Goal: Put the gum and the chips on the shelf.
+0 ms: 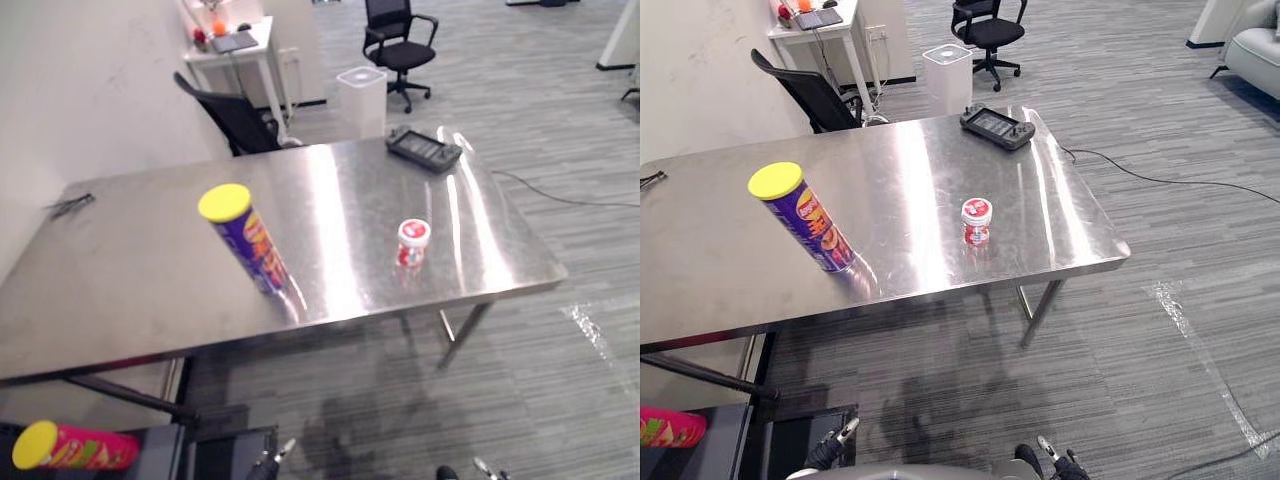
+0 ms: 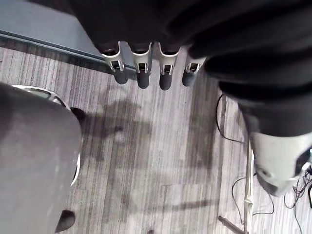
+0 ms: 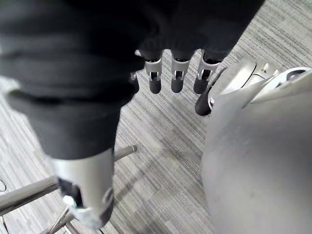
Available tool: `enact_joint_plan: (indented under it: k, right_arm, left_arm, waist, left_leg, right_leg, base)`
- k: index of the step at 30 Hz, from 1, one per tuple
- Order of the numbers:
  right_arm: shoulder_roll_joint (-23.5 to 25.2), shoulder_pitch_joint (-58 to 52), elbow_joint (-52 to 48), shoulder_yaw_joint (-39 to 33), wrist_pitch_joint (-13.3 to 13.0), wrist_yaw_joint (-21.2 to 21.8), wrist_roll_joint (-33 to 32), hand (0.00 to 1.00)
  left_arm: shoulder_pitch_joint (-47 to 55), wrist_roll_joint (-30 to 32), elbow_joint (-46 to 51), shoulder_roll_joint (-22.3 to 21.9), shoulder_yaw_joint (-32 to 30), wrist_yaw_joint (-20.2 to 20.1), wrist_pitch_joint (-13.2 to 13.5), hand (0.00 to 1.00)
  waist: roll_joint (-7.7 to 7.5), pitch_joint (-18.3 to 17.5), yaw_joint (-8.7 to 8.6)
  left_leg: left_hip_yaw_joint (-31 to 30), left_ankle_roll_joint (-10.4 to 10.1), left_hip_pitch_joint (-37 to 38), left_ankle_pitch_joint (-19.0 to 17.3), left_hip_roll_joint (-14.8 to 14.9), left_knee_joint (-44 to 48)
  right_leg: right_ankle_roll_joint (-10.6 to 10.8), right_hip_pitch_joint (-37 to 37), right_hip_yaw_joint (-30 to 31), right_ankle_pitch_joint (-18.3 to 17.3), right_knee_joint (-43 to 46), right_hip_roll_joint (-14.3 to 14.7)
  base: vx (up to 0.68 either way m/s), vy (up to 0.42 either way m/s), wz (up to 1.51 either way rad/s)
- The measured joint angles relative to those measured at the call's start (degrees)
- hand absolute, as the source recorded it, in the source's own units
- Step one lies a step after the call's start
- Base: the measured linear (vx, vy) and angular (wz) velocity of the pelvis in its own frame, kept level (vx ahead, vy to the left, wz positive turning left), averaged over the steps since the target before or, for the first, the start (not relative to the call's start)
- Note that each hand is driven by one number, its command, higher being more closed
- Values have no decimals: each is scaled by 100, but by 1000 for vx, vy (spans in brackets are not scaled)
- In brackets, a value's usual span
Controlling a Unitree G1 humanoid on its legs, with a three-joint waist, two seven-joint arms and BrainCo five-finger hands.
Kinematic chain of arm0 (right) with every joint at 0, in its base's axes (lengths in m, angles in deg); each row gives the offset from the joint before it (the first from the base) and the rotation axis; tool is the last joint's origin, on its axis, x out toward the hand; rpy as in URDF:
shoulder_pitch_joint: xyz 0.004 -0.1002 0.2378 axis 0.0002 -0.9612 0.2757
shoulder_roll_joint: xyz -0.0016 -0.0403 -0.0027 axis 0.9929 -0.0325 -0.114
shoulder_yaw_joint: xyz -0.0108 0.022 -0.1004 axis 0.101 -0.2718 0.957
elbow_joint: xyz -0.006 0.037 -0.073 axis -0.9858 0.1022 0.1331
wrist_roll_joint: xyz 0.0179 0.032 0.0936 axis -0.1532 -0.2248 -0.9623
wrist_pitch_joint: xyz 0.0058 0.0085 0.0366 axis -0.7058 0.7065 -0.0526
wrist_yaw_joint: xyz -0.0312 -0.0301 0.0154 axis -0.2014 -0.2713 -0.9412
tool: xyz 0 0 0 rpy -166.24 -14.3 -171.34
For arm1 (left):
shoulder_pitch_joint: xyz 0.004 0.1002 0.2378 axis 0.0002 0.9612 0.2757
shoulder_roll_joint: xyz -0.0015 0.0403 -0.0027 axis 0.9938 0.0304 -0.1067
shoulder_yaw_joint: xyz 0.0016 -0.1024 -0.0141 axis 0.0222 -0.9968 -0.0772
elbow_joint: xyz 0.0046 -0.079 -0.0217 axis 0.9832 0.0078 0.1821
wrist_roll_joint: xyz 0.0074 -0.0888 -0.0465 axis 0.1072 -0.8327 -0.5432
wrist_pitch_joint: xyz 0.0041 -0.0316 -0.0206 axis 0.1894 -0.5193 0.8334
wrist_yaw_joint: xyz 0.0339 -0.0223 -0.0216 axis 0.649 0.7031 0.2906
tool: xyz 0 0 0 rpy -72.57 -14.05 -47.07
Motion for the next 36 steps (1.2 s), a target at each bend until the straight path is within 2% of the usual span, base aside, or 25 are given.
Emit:
enact_joint_plan:
  k: [4, 8, 9, 10, 15, 17, 19, 21, 23, 26, 28, 32, 36]
  right_arm:
    - [-44, -5, 39, -629, 1, -140, 95, 0]
    - [-144, 2, 40, -1389, 29, -208, 90, 0]
    - [-240, -10, 38, -1767, 52, -208, 87, 0]
    - [-261, -12, 37, -1830, 56, -208, 87, 0]
    - [-793, 170, -99, -3023, 76, -220, -145, 0]
    - [-1054, 328, -307, -3155, 69, -267, -398, 0]
    - [-1143, 392, -775, -3127, 67, -404, -450, 0]
    - [-1189, 393, -2061, -2927, -6, -737, -435, 0]
    - [-1264, 404, -2839, -2832, -98, -986, -360, 0]
    - [-1414, 569, -4239, -2525, -269, -1364, 115, 0]
    - [-1426, 635, -4780, -2215, -341, -1425, 451, 0]
    - [-1358, 569, -5806, -1481, -363, -1325, 757, 0]
    - [-1358, 394, -6603, -819, -457, -813, 781, 0]
  left_arm:
    - [-50, 28, -21, -1, 1, -11, -13, 0]
    - [-69, 31, -26, 12, -24, -25, -87, 0]
    - [-72, 54, -25, -8, -25, -66, -116, 0]
    - [-75, 69, -23, -7, -29, -69, -117, 0]
    - [-6, 212, -14, 36, -344, -112, -116, 0]
    - [46, 212, -11, 75, -399, -122, -115, 0]
    - [72, 208, -6, 75, -544, -124, -116, 0]
    - [129, 194, 48, 65, -797, -115, -115, 0]
    - [147, 173, 151, 53, -911, -111, -116, 0]
    - [183, 144, 376, 37, -1005, -112, -110, 0]
    - [178, 143, 475, 25, -993, -115, -107, 0]
    - [183, 141, 496, 5, -872, -125, -112, 0]
    - [297, 141, 674, 4, -779, -194, -107, 0]
  waist:
    - [-26, 14, 10]
    - [-128, 81, 12]
    - [-61, 48, -7]
    - [-57, 47, -9]
    - [-132, 33, -20]
    - [-163, 15, -34]
    - [-177, 7, -48]
    - [-176, 3, -52]
    - [-173, 0, -56]
    - [-156, -26, -56]
    - [-179, -47, -54]
    - [-236, -56, -50]
    - [-280, -65, -29]
  left_leg:
    - [-18, -42, 3, 104, 35, -174]
    - [-14, -79, 95, 455, -66, -671]
    - [-75, -103, 103, 589, -58, -877]
    - [-90, -108, 102, 593, -54, -877]
    - [-192, -152, 65, 618, -7, -885]
    - [-191, -161, 36, 604, -10, -884]
    - [-184, -171, -9, 592, -8, -876]
    - [-158, -157, -52, 582, 2, -850]
    - [-163, -158, -88, 565, 10, -849]
    - [-173, -198, -88, 512, 38, -847]
    - [-186, -203, -87, 503, 46, -847]
    - [-262, -183, -83, 459, 66, -845]
    - [-323, -152, -72, 434, 68, -844]
  right_leg:
    - [0, 10, -382, -2, -200, 22]
    - [59, -45, -698, -148, -377, -39]
    - [7, -96, -750, -178, -356, -1]
    - [7, -97, -763, -179, -354, 3]
    - [-18, -60, -927, -189, -416, 15]
    - [-31, -87, -930, -193, -421, 11]
    - [-40, -126, -928, -189, -419, 12]
    - [-36, -173, -920, -179, -419, 26]
    - [0, -199, -930, -156, -418, 35]
    - [-6, -200, -962, -150, -417, 64]
    - [-6, -195, -984, -149, -410, 67]
    - [-2, -199, -1085, -146, -308, 76]
    - [47, -194, -1159, -118, -212, 33]
  base:
    - [-78, -119, -5]
    - [-148, -131, -2]
    - [-107, -82, 11]
    - [-118, -91, 21]
    - [-43, -37, 9]
    - [18, -6, 1]
    - [51, -11, -1]
    - [114, -20, -4]
    - [99, -17, 3]
    - [115, -20, 0]
    - [83, -13, 1]
    - [56, -12, 10]
    - [14, -1, 9]
